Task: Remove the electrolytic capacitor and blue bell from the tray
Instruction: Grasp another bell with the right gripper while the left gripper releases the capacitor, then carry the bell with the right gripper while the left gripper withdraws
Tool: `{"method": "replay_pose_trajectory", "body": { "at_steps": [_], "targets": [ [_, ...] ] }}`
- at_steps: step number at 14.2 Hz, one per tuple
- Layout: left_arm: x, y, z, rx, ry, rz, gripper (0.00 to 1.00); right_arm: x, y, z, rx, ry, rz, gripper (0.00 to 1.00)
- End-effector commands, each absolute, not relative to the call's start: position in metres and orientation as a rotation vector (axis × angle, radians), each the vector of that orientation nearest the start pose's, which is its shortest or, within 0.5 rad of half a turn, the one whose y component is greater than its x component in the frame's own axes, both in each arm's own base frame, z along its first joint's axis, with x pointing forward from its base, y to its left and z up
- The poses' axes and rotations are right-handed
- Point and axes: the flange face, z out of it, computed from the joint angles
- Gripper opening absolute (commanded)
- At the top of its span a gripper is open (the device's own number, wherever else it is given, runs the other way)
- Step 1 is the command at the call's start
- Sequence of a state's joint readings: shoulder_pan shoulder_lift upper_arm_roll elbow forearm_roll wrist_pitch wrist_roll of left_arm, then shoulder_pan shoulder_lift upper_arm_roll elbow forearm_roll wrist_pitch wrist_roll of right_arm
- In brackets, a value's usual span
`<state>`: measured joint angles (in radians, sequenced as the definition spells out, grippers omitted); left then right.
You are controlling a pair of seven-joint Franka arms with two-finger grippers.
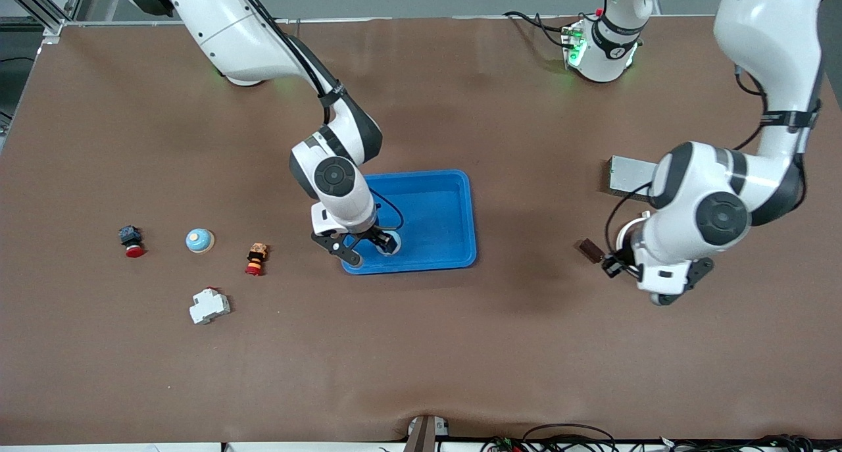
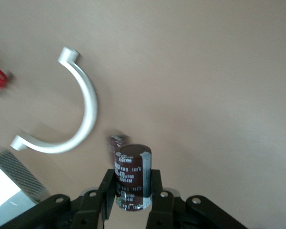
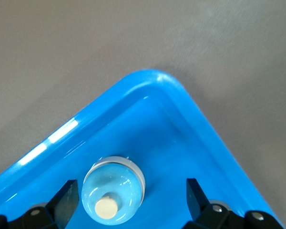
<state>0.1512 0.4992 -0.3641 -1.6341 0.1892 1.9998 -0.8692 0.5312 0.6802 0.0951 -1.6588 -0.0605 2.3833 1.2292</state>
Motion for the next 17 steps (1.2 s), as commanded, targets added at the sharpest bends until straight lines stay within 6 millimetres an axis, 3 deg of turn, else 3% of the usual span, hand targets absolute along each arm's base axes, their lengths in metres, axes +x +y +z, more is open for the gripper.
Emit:
{"method": "replay_pose_trajectory", "body": {
  "at_steps": [1, 3, 6, 9, 11, 14, 15, 16, 17],
  "targets": [
    [0.649, -0.053, 0.33, -2.964, -0.836, 0.198, 0.0, 0.566, 0.417, 0.205, -2.959, 0.929, -0.059, 1.0],
    [0.647, -0.021, 0.316, -2.969, -0.815, 0.225, 0.0, 0.564, 0.418, 0.193, -2.973, 0.924, -0.045, 1.0],
    [0.643, -0.009, 0.292, -2.959, -0.8, 0.214, 0.0, 0.561, 0.422, 0.191, -2.98, 0.913, -0.044, 1.0],
    [0.633, 0.021, 0.255, -2.94, -0.774, 0.143, 0.0, 0.561, 0.422, 0.187, -2.984, 0.914, -0.039, 1.0],
    [0.621, 0.027, 0.226, -2.947, -0.734, 0.119, 0.0, 0.562, 0.422, 0.189, -2.981, 0.914, -0.042, 0.97],
    [0.609, 0.023, 0.206, -2.971, -0.708, 0.096, 0.0, 0.565, 0.421, 0.19, -2.979, 0.911, -0.043, 0.0],
    [0.608, 0.031, 0.203, -2.963, -0.709, 0.096, 0.07, 0.567, 0.419, 0.192, -2.976, 0.911, -0.046, 0.0],
    [0.608, 0.037, 0.202, -2.958, -0.713, 0.095, 0.23, 0.574, 0.417, 0.198, -2.966, 0.922, -0.048, 0.0],
    [0.607, 0.037, 0.2, -2.958, -0.712, 0.099, 0.48, 0.58, 0.416, 0.206, -2.955, 0.928, -0.056, 0.0]
  ]
}}
